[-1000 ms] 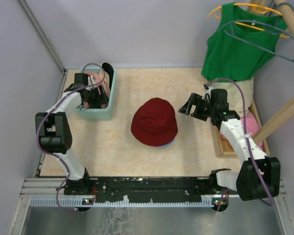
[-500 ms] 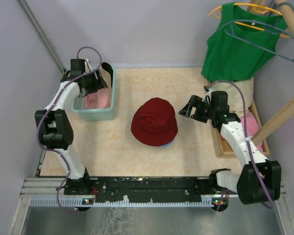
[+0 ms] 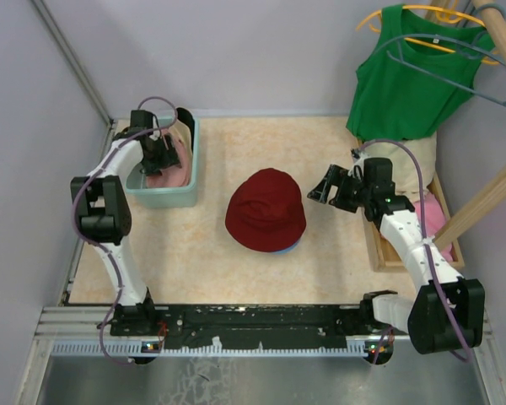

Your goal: Stack the hats

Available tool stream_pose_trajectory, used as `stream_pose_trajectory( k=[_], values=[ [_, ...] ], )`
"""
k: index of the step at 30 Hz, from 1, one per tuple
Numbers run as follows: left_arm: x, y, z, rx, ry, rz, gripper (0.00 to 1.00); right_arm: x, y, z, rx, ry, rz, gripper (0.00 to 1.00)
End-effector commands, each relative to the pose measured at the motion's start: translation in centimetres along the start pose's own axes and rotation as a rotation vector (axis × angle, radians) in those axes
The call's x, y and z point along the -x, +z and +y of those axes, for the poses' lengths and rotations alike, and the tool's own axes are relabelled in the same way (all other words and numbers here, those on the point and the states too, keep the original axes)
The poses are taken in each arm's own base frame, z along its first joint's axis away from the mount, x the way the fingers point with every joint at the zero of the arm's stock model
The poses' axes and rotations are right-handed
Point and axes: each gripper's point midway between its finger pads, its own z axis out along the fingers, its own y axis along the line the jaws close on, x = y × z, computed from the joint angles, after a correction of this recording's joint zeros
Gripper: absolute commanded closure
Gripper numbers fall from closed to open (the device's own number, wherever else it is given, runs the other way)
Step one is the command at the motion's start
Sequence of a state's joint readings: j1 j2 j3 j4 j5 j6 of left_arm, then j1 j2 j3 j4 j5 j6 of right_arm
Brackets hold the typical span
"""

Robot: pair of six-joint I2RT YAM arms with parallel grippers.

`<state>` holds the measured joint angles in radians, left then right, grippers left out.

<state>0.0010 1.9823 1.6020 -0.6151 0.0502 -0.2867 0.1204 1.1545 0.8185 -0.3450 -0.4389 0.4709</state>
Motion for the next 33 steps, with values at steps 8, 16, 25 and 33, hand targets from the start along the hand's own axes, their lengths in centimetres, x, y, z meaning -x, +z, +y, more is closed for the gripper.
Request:
stream_pose_trajectory(
  k=[8, 16, 25, 33],
  values=[
    [3.1, 6.5, 0.7, 0.025, 0.023, 0.029, 0.22, 2.0, -0.4, 0.5, 0.008, -0.041, -0.034, 0.17],
    [6.4, 8.5, -0.1, -0.001, 0.027, -0.023, 0.95, 2.8, -0.7, -0.1, -0.014, -0.034, -0.035, 0.17],
    [16.0, -3.9, -5.2, -0.167, 0.084, -0.342, 1.0, 2.8, -0.5, -0.2, -0.002, -0.008, -0.048, 0.17],
    [16.8, -12.1, -6.4, -0.218, 0.089, -0.434, 1.0, 3.2, 0.0, 0.4, 0.033, -0.001, -0.047, 0.17]
  ],
)
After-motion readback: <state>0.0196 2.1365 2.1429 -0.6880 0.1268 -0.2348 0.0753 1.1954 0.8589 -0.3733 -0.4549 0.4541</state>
